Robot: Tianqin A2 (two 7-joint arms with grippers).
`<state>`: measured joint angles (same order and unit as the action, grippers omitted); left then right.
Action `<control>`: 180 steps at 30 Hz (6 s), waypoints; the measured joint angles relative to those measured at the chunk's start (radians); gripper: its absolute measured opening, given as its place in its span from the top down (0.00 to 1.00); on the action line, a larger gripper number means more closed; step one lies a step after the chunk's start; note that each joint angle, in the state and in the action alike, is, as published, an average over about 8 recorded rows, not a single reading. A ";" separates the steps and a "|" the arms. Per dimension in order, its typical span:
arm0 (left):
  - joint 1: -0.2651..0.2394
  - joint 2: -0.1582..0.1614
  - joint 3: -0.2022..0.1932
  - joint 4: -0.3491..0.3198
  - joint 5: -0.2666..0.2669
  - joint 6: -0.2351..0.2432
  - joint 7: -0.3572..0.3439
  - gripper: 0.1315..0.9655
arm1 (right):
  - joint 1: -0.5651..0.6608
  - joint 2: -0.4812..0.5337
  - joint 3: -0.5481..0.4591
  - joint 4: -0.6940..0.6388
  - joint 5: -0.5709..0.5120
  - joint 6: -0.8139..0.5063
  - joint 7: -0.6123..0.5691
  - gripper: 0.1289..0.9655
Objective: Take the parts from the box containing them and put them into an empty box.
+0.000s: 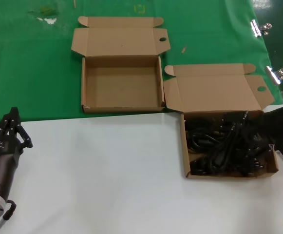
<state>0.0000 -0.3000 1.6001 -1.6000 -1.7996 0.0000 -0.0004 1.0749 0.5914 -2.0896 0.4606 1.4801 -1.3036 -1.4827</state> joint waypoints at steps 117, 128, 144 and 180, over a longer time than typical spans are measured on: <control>0.000 0.000 0.000 0.000 0.000 0.000 0.000 0.99 | 0.210 -0.587 0.092 -0.440 0.063 0.641 -0.176 0.97; 0.000 0.000 0.000 0.000 0.000 0.000 0.000 0.99 | 0.188 -0.591 -0.058 -0.412 0.225 0.670 -0.195 0.92; 0.000 0.000 0.000 0.000 0.000 0.000 0.000 0.99 | 0.184 -0.591 -0.114 -0.428 0.346 0.655 -0.196 0.71; 0.000 0.000 0.000 0.000 0.000 0.000 0.000 0.99 | 0.097 -0.431 0.266 -0.181 0.350 0.481 -0.165 0.03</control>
<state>0.0000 -0.3000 1.6000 -1.6000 -1.7998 0.0000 -0.0002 1.1722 0.1604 -1.8236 0.2795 1.8299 -0.8226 -1.6479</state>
